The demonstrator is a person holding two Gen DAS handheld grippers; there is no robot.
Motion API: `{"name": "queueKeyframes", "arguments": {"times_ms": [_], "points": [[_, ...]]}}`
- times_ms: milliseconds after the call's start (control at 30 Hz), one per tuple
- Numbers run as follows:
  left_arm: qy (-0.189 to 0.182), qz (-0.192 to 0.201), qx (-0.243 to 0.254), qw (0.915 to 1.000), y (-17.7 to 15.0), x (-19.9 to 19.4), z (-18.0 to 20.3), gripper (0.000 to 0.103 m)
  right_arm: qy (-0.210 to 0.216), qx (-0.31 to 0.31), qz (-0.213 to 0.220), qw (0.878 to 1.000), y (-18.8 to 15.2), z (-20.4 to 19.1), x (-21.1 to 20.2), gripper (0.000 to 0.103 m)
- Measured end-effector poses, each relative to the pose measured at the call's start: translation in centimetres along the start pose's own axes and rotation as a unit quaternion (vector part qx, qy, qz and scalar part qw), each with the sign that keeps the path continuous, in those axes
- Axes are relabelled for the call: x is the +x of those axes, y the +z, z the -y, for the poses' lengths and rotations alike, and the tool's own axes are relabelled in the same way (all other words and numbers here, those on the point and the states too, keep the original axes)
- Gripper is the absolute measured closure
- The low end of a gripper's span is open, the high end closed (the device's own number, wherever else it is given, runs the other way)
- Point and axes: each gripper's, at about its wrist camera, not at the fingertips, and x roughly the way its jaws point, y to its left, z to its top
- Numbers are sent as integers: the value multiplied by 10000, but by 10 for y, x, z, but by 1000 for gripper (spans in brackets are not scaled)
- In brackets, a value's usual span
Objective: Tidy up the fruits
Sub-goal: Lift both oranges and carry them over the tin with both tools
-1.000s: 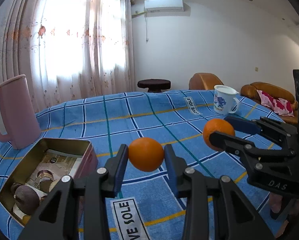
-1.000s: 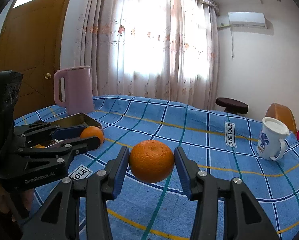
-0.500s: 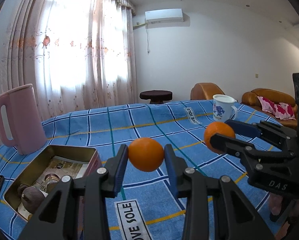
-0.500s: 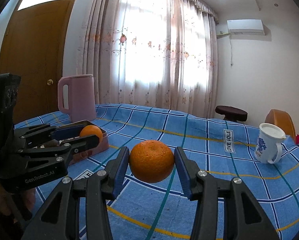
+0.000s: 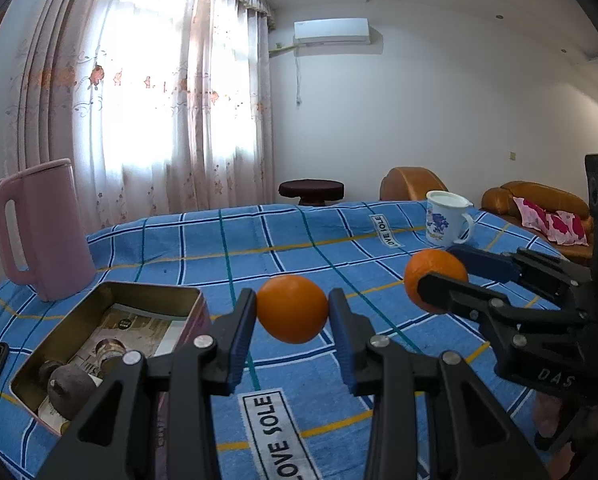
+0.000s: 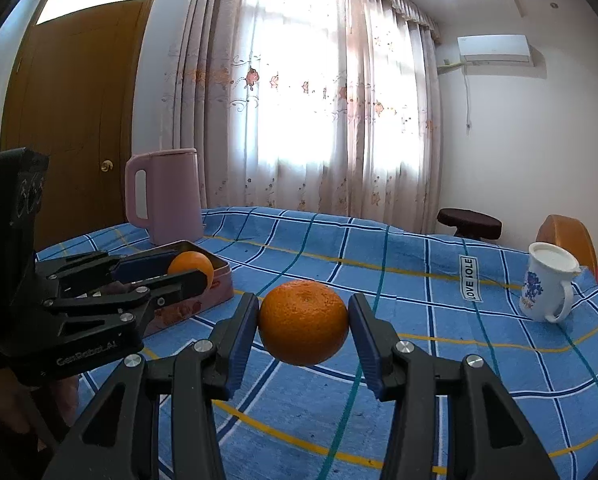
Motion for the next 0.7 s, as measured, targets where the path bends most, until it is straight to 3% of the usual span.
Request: {"name": "queueKeyframes", "arguments": {"times_ms": [700], "points": [[375, 77, -471, 9982, 6, -22, -65, 64, 733, -292, -43, 9969, 36, -58, 43, 55]]}}
